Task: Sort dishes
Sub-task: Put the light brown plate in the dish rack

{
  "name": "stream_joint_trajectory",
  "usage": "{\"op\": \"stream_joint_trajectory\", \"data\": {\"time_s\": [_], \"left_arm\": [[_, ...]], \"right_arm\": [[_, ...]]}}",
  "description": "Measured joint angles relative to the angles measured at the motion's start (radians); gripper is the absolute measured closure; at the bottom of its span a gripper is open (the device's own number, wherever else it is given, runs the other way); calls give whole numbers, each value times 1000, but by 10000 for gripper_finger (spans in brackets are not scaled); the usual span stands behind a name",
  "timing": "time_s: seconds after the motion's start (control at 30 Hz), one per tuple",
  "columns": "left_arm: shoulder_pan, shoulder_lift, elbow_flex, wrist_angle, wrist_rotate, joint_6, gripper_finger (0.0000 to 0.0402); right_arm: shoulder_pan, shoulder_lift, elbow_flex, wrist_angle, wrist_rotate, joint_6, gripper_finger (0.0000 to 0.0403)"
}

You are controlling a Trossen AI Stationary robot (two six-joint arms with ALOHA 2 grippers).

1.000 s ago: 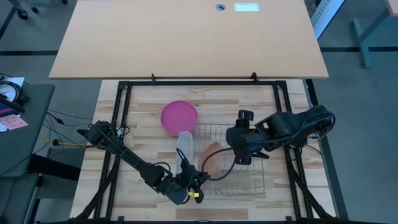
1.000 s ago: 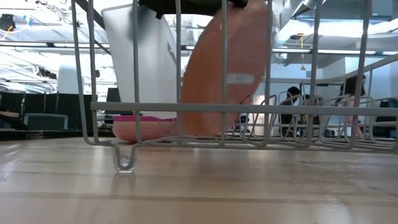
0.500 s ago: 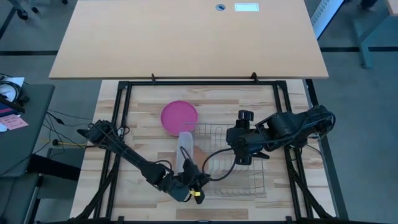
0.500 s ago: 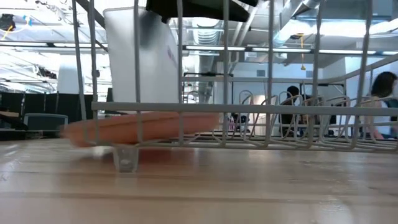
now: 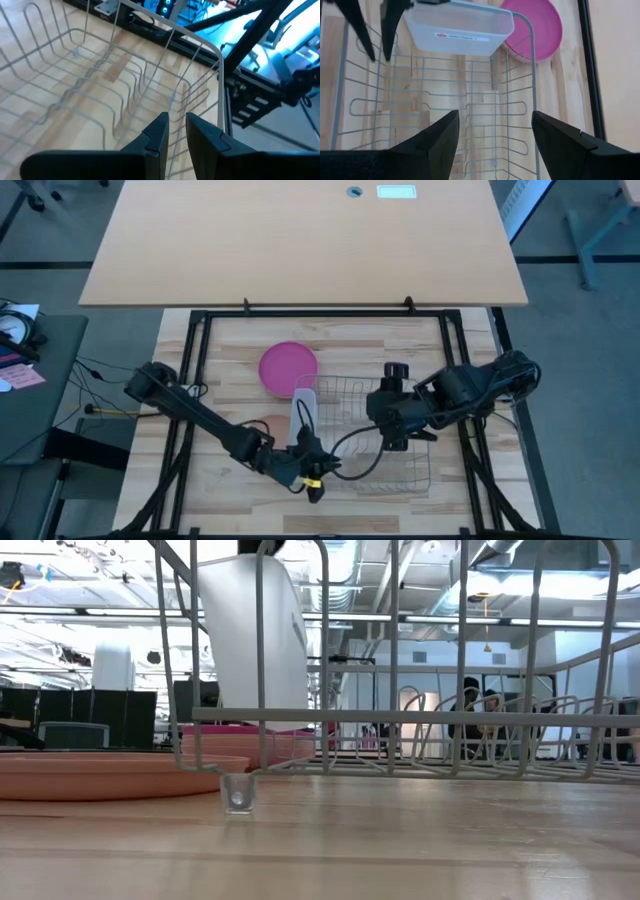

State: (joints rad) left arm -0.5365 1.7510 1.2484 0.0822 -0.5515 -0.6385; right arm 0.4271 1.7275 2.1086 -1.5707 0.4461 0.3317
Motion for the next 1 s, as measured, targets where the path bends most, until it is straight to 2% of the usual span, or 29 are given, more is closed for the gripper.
{"op": "stream_joint_trajectory", "data": {"time_s": [0.2,0.33,0.47,0.77,1.0], "left_arm": [[-24,-78,0,-213,-28,-26,341],[-47,-112,0,-398,-122,-125,341],[-63,-132,0,-547,-150,-221,341],[-96,-172,0,-696,-150,-251,341],[-195,-215,-73,-811,-130,-410,341]], "right_arm": [[20,0,0,1,0,1,147],[45,0,0,6,0,13,147],[70,0,0,24,0,16,147],[81,0,-2,63,1,16,147],[81,21,-3,85,2,19,147]]}}
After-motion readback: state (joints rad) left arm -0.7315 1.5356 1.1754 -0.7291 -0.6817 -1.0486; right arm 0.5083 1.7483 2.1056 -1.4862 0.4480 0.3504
